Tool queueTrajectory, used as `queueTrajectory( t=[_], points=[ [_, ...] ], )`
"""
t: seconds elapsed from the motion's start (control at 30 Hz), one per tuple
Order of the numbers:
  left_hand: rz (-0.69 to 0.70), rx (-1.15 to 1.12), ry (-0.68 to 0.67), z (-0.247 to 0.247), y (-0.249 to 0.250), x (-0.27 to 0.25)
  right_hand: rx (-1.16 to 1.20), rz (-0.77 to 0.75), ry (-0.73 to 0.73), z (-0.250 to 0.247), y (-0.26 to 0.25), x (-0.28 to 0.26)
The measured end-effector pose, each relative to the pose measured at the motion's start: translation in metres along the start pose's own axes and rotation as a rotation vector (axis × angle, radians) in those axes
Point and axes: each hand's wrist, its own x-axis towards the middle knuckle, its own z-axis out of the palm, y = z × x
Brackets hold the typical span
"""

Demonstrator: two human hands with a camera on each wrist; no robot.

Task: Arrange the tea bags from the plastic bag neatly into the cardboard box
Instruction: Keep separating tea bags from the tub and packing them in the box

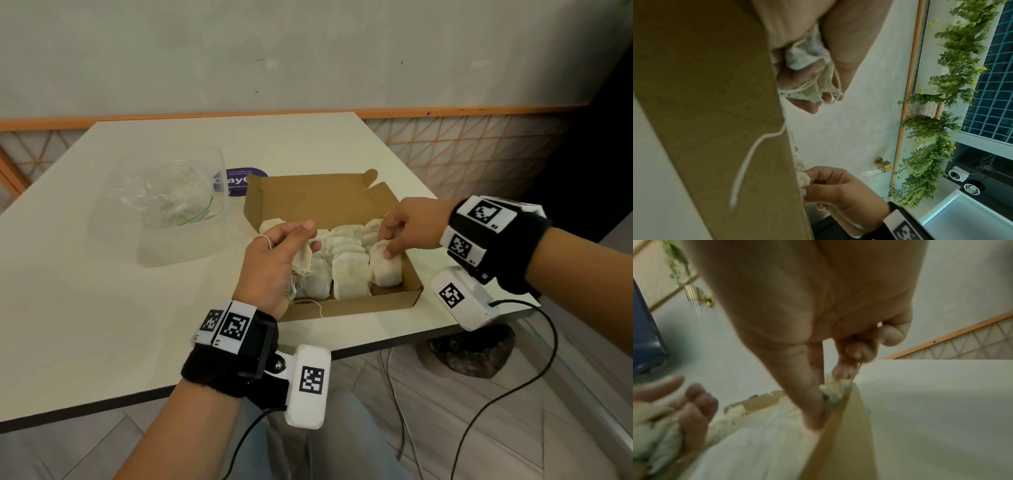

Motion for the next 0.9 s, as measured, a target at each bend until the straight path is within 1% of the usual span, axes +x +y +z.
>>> queueTrajectory(
  t=[0.2, 0.3, 0.43, 0.5, 0.57, 0.7, 0.73, 0.8, 0.9],
  points=[
    [-0.009, 0.015, -0.010, 0.000, 0.002, -0.002, -0.077, 0.025, 0.163, 0.002, -0.004, 0.012],
    [-0.008, 0.032, -0.011, 0.000, 0.002, -0.003, -0.071, 0.031, 0.200, 0.003, -0.001, 0.013],
    [-0.010, 0.031, -0.021, 0.001, 0.003, -0.004, -0.004, -0.037, 0.235, 0.004, 0.001, 0.007],
    [-0.010, 0.038, -0.020, 0.001, 0.003, -0.005, -0.012, -0.086, 0.247, -0.001, -0.002, -0.002],
    [-0.010, 0.036, -0.022, 0.001, 0.003, -0.004, -0.064, -0.128, 0.193, -0.006, -0.006, -0.013],
    [-0.011, 0.007, -0.022, 0.000, 0.003, -0.004, -0.165, -0.168, -0.077, 0.001, -0.017, -0.029],
    [-0.012, 0.003, -0.025, 0.000, 0.002, -0.004, -0.197, -0.174, -0.118, 0.005, -0.019, -0.030],
    [-0.012, 0.004, -0.030, 0.000, 0.002, -0.004, -0.256, -0.174, -0.138, 0.010, -0.021, -0.028],
    [-0.011, -0.002, -0.042, 0.000, 0.002, -0.004, -0.301, -0.161, -0.123, 0.008, -0.023, -0.023]
  ],
)
